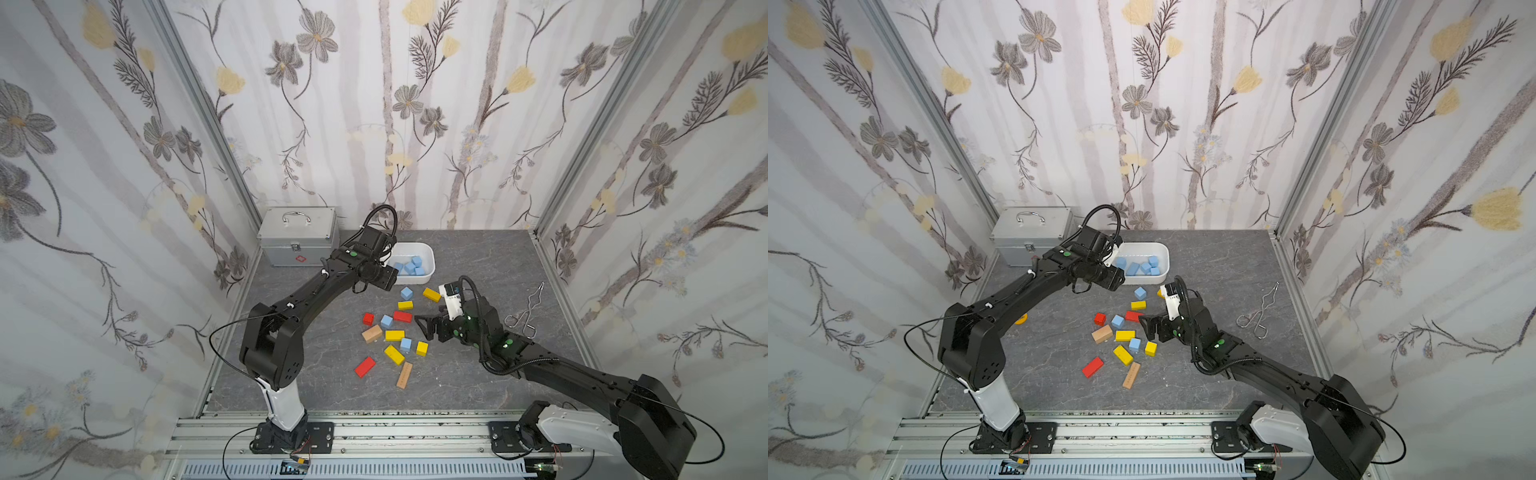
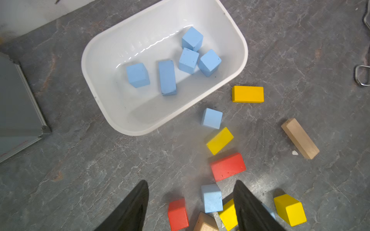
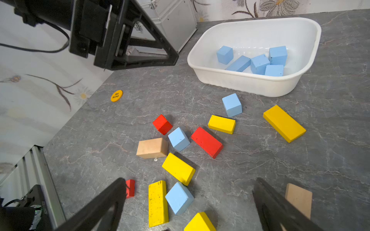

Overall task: Pick out the blue building blocks
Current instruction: Pick up the building block from the center of the board.

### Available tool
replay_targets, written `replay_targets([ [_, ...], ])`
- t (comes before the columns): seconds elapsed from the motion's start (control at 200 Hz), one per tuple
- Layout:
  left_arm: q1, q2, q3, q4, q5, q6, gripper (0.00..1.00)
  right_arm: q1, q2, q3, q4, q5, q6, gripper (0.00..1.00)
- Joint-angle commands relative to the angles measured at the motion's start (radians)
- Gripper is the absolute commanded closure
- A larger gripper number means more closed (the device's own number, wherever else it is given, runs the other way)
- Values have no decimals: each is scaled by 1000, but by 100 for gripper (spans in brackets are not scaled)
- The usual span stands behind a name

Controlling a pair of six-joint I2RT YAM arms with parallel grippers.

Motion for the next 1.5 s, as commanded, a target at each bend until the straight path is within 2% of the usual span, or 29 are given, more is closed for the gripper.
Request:
replay_targets([
  [0.0,-23,-44,-57,26,28,25,30,4,-41,-38,-9,27,40,0],
  [0.24,-61,-71,-158,9,17,-12,31,21,-88,-104,-20,26,69,0],
  [0.555,-92,-29,-227,28,15,-97,31,73,-51,-110,7,32,71,0],
  [0.814,-99,5,-231,10,7,-106,31,85,-26,-115,42,30,78,0],
  [1.014,-100,76,-190,-38,43,-115,32,86,-15,-113,49,33,83,0],
  [1.499,-103,141,-161,-57,-30,-115,32,84,2,-110,61,32,83,0],
])
